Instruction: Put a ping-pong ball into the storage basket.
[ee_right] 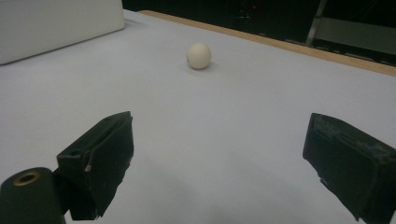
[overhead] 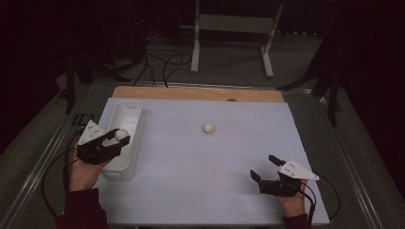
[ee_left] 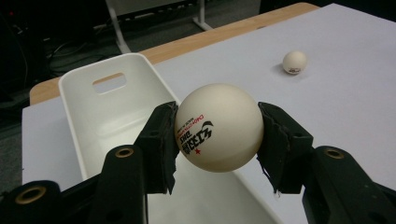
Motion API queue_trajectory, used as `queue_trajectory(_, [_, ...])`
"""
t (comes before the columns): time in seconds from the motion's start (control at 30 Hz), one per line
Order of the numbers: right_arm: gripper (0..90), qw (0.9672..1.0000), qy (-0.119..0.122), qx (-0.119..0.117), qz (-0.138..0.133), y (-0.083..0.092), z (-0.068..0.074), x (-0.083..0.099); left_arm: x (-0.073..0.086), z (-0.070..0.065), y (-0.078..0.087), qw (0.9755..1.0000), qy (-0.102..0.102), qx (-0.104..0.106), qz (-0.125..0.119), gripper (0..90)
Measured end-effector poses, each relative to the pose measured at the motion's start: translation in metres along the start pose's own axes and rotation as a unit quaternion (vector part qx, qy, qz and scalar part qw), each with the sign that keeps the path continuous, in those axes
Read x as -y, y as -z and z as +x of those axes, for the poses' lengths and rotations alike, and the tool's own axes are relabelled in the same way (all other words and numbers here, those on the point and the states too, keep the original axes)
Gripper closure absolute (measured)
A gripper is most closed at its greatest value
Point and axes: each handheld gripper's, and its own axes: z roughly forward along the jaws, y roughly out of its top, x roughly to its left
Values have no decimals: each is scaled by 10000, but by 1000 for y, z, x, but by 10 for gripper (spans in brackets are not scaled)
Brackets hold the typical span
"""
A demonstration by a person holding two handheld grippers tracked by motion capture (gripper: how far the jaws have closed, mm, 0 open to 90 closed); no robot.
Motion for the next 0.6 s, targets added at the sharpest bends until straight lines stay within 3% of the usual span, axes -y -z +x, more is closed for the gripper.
queue_trajectory(0.6, [85,10000,4,19,6,1,-1,0,6,8,1,9998,108,-128,57,505])
